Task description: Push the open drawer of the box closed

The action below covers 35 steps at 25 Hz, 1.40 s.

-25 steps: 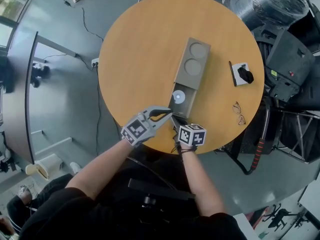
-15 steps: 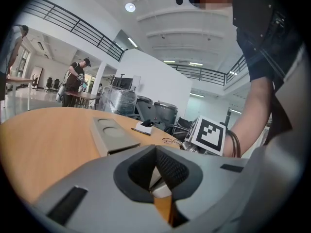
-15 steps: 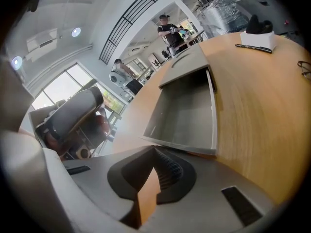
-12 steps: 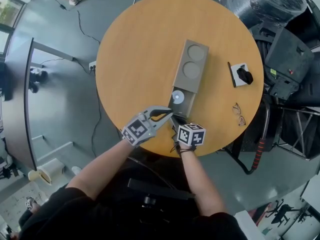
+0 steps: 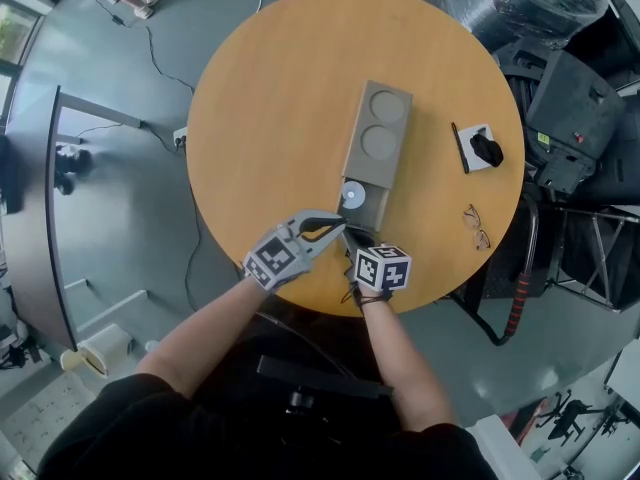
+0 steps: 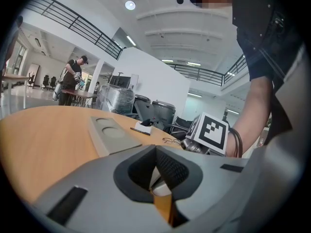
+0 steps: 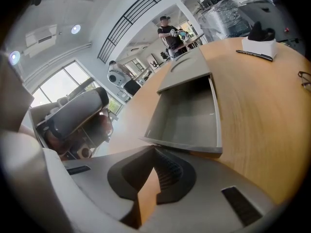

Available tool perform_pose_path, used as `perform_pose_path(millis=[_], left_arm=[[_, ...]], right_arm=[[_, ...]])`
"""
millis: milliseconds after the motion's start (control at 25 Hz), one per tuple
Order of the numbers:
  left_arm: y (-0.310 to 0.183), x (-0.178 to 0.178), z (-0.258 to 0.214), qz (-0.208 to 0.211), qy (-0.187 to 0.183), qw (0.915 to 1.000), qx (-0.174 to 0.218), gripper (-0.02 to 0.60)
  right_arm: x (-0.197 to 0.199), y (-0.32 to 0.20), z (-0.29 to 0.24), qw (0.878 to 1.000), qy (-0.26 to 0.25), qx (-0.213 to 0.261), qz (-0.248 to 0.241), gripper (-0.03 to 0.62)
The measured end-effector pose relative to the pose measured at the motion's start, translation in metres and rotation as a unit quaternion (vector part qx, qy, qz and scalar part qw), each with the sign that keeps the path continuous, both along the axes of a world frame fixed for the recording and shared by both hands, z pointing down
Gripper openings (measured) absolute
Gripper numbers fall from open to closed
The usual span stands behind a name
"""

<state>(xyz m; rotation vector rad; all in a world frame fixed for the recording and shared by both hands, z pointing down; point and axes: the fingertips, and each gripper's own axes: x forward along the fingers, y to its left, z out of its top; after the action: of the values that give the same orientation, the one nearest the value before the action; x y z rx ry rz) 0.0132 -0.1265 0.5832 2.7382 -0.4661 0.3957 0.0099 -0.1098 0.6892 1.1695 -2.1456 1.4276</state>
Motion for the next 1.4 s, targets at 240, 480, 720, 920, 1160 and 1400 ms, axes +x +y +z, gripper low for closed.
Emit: perform_pose_path(millis=[240, 480, 720, 920, 1160, 1400], left_arm=[[-0.007, 0.000, 0.002, 0.003, 0.000, 1.0000, 0.000, 0.028], [-0.014, -0.003, 0.006, 0.002, -0.002, 1.0000, -0.003, 0.028], [-0.027, -0.002, 0.012, 0.004, -0.007, 1.0000, -0.005, 0.028], [-0.038, 0.003, 0.015, 0.010, -0.008, 0.9999, -0.006, 0.028], [-0.050, 0.007, 0.020, 0.015, -0.011, 0.9998, -0.009, 0.028], [-0.063, 0.010, 0.023, 0.019, -0.011, 0.9997, -0.012, 0.028]], right_arm=[[0.005, -0.016, -0.003, 1.000, 0.000, 0.010, 0.016, 0.020], [0.007, -0.033, -0.003, 1.000, 0.003, 0.014, 0.021, 0.021], [0.010, -0.045, -0.002, 1.000, 0.005, 0.016, 0.024, 0.021], [0.013, -0.060, -0.002, 0.999, 0.003, 0.020, 0.034, 0.021], [0.018, -0.075, -0.001, 0.999, 0.004, 0.021, 0.039, 0.021], [0.021, -0.089, -0.001, 0.999, 0.006, 0.024, 0.042, 0.021]])
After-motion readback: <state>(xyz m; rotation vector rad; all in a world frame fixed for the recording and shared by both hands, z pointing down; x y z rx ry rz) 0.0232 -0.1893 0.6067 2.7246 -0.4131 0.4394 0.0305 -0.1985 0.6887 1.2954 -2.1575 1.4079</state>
